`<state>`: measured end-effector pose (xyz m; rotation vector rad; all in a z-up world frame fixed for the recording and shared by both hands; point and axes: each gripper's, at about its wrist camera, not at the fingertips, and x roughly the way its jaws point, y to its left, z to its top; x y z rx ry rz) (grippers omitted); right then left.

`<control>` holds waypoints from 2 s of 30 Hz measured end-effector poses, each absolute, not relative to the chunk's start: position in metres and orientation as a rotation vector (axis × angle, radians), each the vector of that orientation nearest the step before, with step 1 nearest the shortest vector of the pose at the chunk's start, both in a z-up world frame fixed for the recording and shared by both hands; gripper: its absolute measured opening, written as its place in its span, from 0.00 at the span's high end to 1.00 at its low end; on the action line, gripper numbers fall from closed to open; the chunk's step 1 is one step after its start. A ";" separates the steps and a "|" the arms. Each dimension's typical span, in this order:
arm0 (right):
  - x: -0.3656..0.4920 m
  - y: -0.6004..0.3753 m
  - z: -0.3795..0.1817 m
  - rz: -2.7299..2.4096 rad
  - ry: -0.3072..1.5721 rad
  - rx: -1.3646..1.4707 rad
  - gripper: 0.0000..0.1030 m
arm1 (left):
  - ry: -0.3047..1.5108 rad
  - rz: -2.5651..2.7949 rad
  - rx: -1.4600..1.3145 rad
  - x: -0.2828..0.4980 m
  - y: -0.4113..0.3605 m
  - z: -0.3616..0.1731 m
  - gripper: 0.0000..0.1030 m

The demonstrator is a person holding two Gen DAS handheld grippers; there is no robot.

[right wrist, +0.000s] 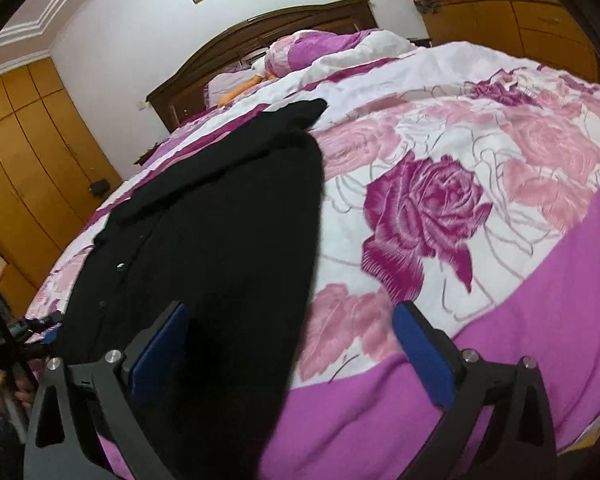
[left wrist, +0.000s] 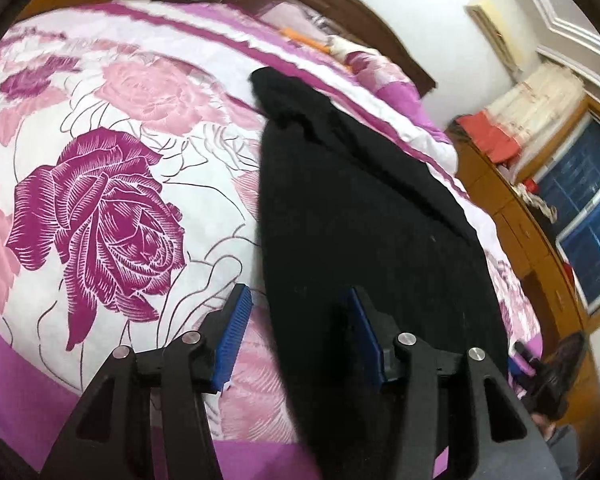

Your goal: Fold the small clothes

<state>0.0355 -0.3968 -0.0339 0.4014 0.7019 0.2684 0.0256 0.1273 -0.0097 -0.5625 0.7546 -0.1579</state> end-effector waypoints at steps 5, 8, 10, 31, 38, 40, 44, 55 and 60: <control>0.008 -0.405 -0.041 0.490 0.670 0.683 0.00 | 0.750 -0.125 -0.555 0.004 0.116 -0.009 0.62; -0.005 -0.400 -0.055 0.589 0.709 0.794 0.00 | 0.748 -0.168 -0.584 -0.005 0.107 -0.011 0.58; -0.012 -0.396 -0.062 0.617 0.732 0.824 0.00 | 0.756 -0.240 -0.634 -0.017 0.101 -0.015 0.58; -0.019 -0.391 -0.073 0.651 0.727 0.929 0.14 | 0.784 -0.432 -0.851 -0.018 0.090 -0.032 0.57; -0.017 -0.393 -0.074 0.632 0.745 0.914 0.20 | 0.811 -0.444 -0.885 -0.031 0.080 -0.041 0.57; -0.018 -0.394 -0.072 0.632 0.744 0.911 0.20 | 0.789 -0.441 -0.925 -0.024 0.085 -0.041 0.57; -0.018 -0.394 -0.071 0.629 0.746 0.907 0.25 | 0.770 -0.433 -0.958 -0.020 0.090 -0.041 0.59; -0.017 -0.399 -0.076 0.548 0.785 0.878 0.89 | 0.773 -0.359 -0.863 -0.031 0.089 -0.040 1.00; -0.020 -0.398 -0.071 0.546 0.773 0.862 0.94 | 0.726 -0.382 -0.869 -0.038 0.093 -0.032 1.00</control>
